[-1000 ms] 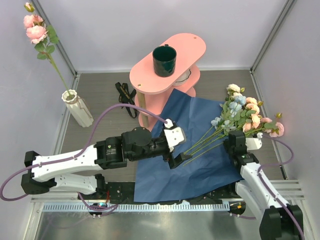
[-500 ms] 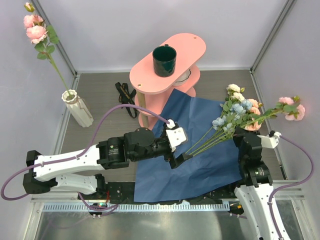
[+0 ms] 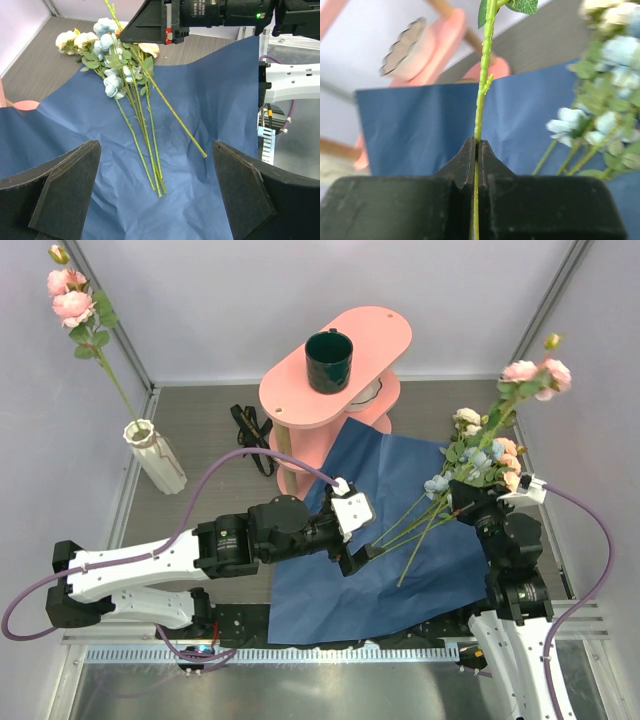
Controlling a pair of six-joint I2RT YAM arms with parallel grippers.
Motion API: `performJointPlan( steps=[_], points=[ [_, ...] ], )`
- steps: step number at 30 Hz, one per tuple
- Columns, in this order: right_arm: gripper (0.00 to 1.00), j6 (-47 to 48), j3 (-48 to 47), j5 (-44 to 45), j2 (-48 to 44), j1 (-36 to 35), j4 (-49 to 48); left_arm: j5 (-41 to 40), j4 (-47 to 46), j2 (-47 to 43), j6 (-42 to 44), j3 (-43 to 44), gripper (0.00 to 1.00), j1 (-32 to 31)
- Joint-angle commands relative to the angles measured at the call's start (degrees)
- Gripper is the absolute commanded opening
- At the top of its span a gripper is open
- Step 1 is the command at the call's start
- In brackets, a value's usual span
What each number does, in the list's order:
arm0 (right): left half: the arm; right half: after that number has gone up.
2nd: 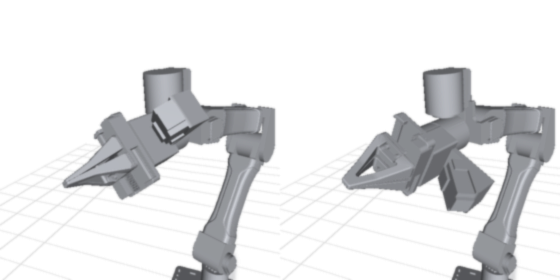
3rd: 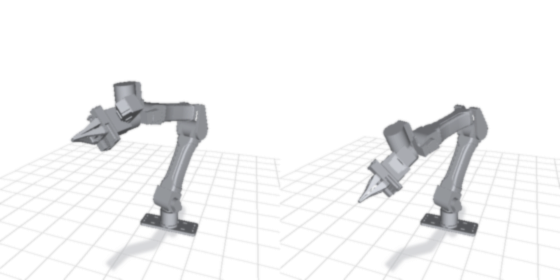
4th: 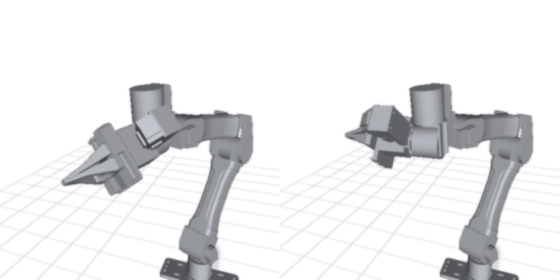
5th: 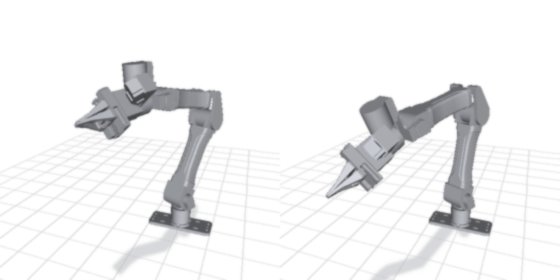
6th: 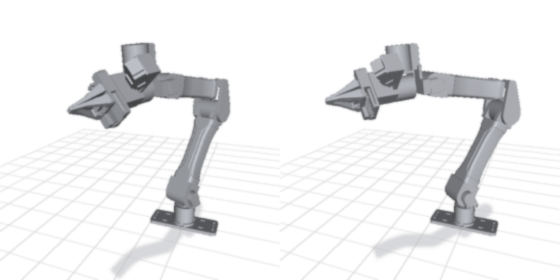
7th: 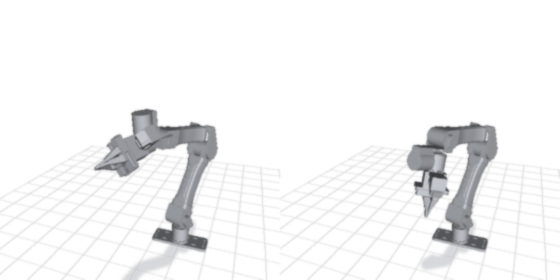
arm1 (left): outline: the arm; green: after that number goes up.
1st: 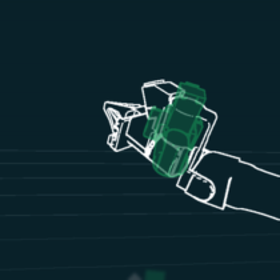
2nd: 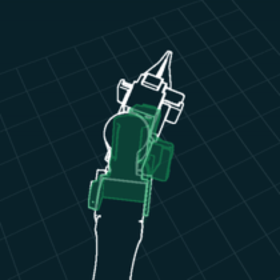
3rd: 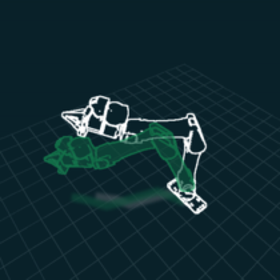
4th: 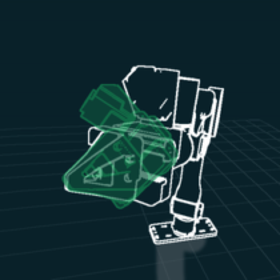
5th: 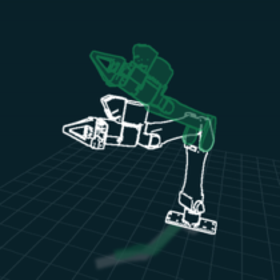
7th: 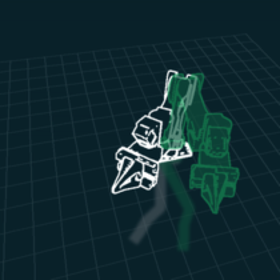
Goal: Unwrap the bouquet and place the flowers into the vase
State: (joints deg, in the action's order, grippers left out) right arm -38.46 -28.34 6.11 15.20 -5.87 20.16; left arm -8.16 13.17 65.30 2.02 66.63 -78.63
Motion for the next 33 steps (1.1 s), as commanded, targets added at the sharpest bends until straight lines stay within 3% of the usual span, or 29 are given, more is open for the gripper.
performJointPlan(
  steps=[1, 6, 12, 17, 24, 31, 33],
  points=[
    [0.01, 6.9, -2.4, -20.0, -1.6, 0.2, -10.5, -1.4, -1.1, -0.1, 0.0, 0.6, 0.98, -0.2],
    [0.01, 6.4, -1.6, -31.2, -3.0, 0.2, -16.1, 0.2, -0.9, -0.2, -1.5, 1.0, 0.99, -0.2],
    [0.01, 3.8, -0.7, -34.8, -5.6, 0.2, -22.0, 4.2, -2.0, 0.4, -5.4, 1.9, 1.00, 0.0],
    [0.01, 2.5, -1.6, -38.7, -5.2, 0.2, -27.4, 7.5, 0.7, 4.7, -11.6, 10.8, 0.99, 0.7],
    [0.01, 3.7, -4.8, -43.4, -1.7, 0.2, -32.4, 7.8, 0.3, 10.9, -21.3, 22.5, 0.88, 1.7],
    [0.01, 1.9, -7.0, -47.0, -0.3, 0.2, -35.9, 7.9, 2.6, 14.9, -28.5, 29.3, 0.97, 5.8],
    [0.01, -0.4, -6.6, -48.6, -0.1, 0.2, -37.6, 12.6, 2.0, 15.3, -30.2, 29.2, 0.97, 8.3]
  ],
)
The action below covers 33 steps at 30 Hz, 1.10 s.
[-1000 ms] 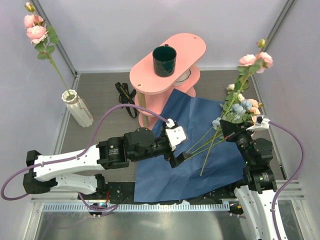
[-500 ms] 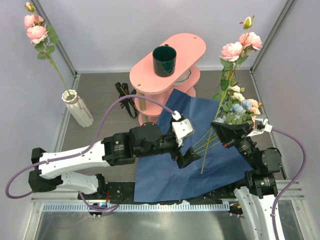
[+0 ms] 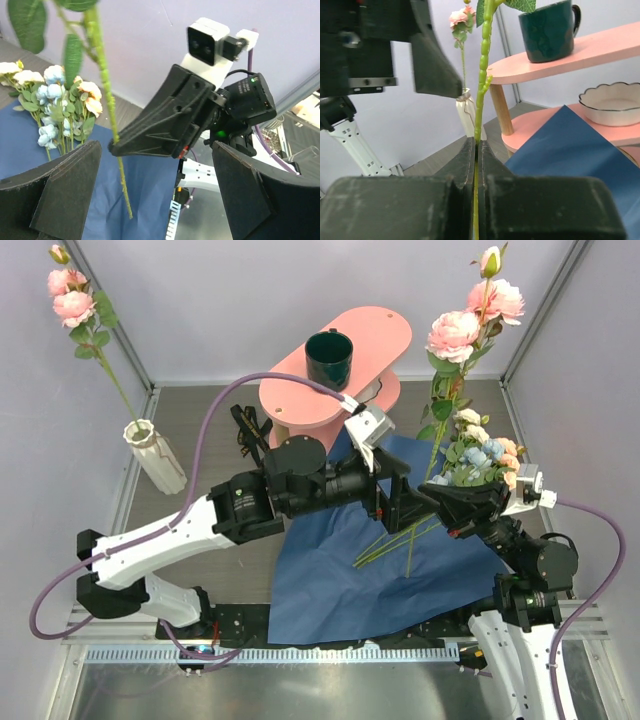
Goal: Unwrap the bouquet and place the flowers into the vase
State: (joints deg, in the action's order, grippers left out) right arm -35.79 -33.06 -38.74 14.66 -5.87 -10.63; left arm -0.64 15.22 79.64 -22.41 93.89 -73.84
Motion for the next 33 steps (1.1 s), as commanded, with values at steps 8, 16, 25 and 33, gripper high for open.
performJointPlan(
  steps=[8, 16, 25, 33],
  points=[
    [0.01, -6.0, -0.9, -7.6, 1.4, 0.2, -10.2, 16.3, -8.7, 0.8, -13.5, -1.3, 0.85, 10.7],
    [0.01, -6.0, 0.5, -9.5, 1.1, 0.2, -9.6, 20.9, -8.7, 3.7, -12.7, 1.7, 0.62, 10.7],
    [0.01, -5.4, 0.4, -11.0, 2.0, 0.2, -9.0, 21.7, -10.7, 3.1, -12.6, 1.1, 0.36, 10.7],
    [0.01, -5.3, 0.7, -12.1, 2.5, 0.2, -9.4, 20.9, -11.3, 2.2, -12.0, 0.9, 0.20, 10.8]
  ],
)
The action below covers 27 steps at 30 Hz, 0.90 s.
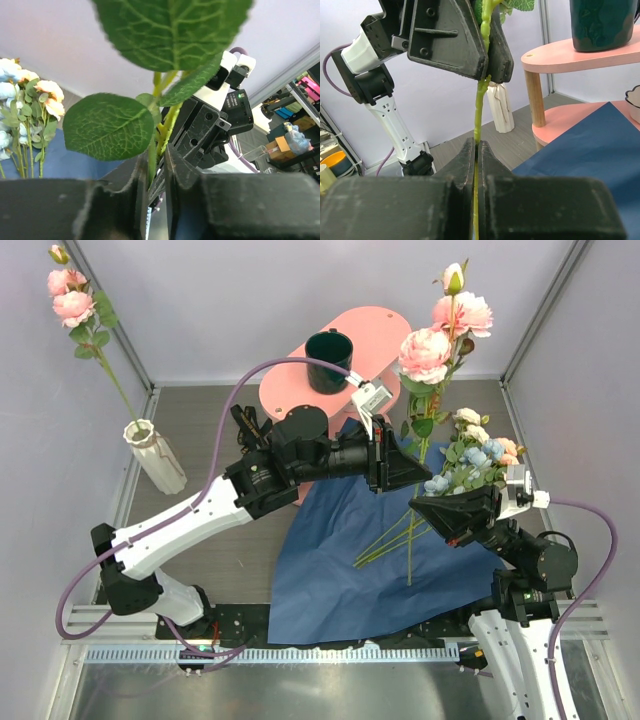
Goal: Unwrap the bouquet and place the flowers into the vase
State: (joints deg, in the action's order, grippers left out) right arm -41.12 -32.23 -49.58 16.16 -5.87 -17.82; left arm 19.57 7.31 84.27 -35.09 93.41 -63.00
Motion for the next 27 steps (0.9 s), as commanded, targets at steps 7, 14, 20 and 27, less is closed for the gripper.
performJointPlan(
  steps=[7, 14, 20, 27],
  points=[
    [0.15, 1.3, -0.7, -0.4, 1.7, 0.1, -0.2, -1.9, -1.9, -4.1, 2.7, 1.8, 0.00, -0.1],
    [0.79, 11.2, -5.6, 11.5, 1.9, 0.2, 17.0, -9.4, 12.0, -11.2, 12.9, 5.5, 0.00, -0.1],
    [0.84, 13.8, -8.0, 18.9, 1.1, 0.2, 25.0, -29.0, 30.5, -19.1, 22.0, 10.3, 0.00, -0.1],
    [0.84, 15.1, -6.9, 21.0, 0.3, 0.2, 26.5, -63.6, 44.6, -23.6, 28.8, 14.8, 0.00, -0.1]
  ],
)
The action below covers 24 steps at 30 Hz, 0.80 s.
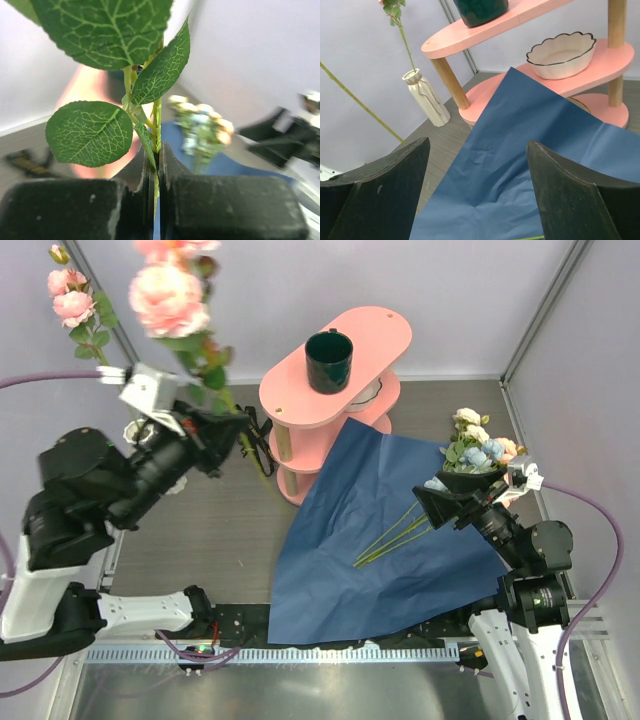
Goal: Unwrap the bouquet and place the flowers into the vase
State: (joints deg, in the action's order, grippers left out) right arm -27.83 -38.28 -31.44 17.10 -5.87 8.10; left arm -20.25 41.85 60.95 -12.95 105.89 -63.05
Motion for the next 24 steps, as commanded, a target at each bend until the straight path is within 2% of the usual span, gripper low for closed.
performJointPlan(
  steps=[1, 5, 6, 8, 9, 11, 12, 14, 20, 22, 24],
  points=[
    [0.84, 1.9, -0.7, 2.9, -0.8, 0.2, 0.7, -30.2, 10.7, 0.2, 8.3, 2.7, 0.00, -0.1],
    [0.84, 2.3, 0.1, 3.1, -0.9, 0.2, 0.7, -42.6, 5.6, 2.1, 19.0, 0.5, 0.00, 0.1],
    [0.84, 2.3, 0.2, 3.3, -0.9, 0.2, 0.6, -42.7, 3.6, 2.1, 20.1, -1.0, 0.00, 1.7],
    [0.84, 2.3, 0.4, 3.6, -0.9, 0.2, 0.6, -38.5, -0.7, 1.9, 20.5, -2.2, 0.00, 5.1],
    [0.84, 2.3, 0.4, 3.6, -0.8, 0.2, 0.7, -35.9, -1.2, 2.2, 19.3, -2.4, 0.00, 10.0],
    [0.84, 2.3, 0.6, 3.6, -1.0, 0.2, 0.8, -31.3, -0.3, 3.9, 17.0, -1.4, 0.00, 15.2],
    [0.84, 2.3, 0.7, 3.7, -1.2, 0.2, 0.7, -27.3, 0.1, 5.9, 15.6, 0.3, 0.00, 19.8],
    [0.84, 2.3, 0.9, 3.7, -1.2, 0.2, 0.7, -25.5, -0.7, 7.6, 14.9, 1.8, 0.00, 23.4],
    [0.84, 2.3, 1.0, 3.8, -1.3, 0.2, 0.9, -25.2, -10.6, 9.7, 13.2, 2.3, 0.00, 36.5],
    [0.84, 2.3, 1.1, 3.8, -1.2, 0.2, 0.9, -30.0, -18.1, 9.2, 13.7, 0.1, 0.00, 37.9],
    [0.84, 2.3, 1.2, 3.8, -1.1, 0.2, 0.7, -30.8, -24.0, 8.0, 13.2, -4.5, 0.00, 41.0]
  ],
)
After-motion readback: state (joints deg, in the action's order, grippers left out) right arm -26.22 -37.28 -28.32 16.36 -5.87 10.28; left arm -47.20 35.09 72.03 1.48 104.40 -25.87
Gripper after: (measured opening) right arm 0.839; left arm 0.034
